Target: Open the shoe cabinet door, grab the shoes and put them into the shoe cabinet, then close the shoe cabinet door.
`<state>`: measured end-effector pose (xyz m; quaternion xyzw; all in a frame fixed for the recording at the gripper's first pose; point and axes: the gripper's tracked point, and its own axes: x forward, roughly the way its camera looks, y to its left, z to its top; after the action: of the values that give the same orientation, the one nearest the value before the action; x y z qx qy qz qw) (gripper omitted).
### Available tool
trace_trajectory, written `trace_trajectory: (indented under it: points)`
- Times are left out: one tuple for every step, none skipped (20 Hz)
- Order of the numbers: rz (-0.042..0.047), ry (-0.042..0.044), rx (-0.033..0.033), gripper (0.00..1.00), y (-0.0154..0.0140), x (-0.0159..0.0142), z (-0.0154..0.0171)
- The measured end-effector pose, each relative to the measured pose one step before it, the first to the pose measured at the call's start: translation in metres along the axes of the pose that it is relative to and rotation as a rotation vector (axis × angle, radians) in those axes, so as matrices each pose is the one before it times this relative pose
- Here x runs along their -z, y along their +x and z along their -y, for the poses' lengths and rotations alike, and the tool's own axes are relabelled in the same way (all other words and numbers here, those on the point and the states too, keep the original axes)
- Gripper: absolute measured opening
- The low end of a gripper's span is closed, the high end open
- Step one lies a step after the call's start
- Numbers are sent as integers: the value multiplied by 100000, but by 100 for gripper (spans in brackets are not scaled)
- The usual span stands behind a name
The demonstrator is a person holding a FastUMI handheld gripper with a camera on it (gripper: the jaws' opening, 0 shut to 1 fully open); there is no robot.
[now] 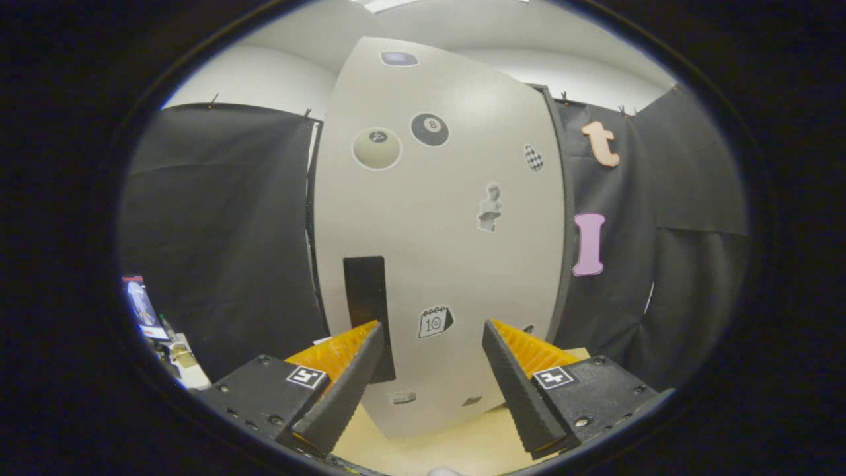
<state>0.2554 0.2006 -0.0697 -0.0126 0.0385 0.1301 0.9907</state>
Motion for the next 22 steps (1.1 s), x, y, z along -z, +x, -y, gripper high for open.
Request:
trace_trajectory:
  points:
    - [-58,-302,130,99,366,65,-758]
    - [67,-191,159,99,278,-15,-713]
    - [112,-66,574,99,155,-102,-436]
    - [-72,-86,688,99,64,-124,-266]
    - [33,57,500,99,-12,-152,-207]
    - [-446,15,1176,99,142,-86,-27]
    - [0,-172,46,99,31,-183,-177]
    - [31,338,764,99,-223,-191,34]
    - [33,542,1055,99,-356,-329,249]
    - [321,935,926,99,-265,-438,356]
    - [-470,932,2247,99,-532,-360,545]
    - [-488,926,2459,99,-546,-341,511]
    - [-5,668,1052,99,-607,-518,152]
    - [317,357,750,99,-811,-486,-42]
    - [916,53,1081,99,-828,-499,276]
    - [494,-360,1393,99,-906,-526,316]
    - [464,-322,2024,99,-814,-593,385]
    - [884,-277,1269,99,-735,-416,363]
    - [688,-306,1286,99,-666,-475,326]
    - [339,-342,680,99,-764,-203,288]
    - [-6,55,931,99,-596,-159,328]
    - [-275,149,835,99,-621,88,302]
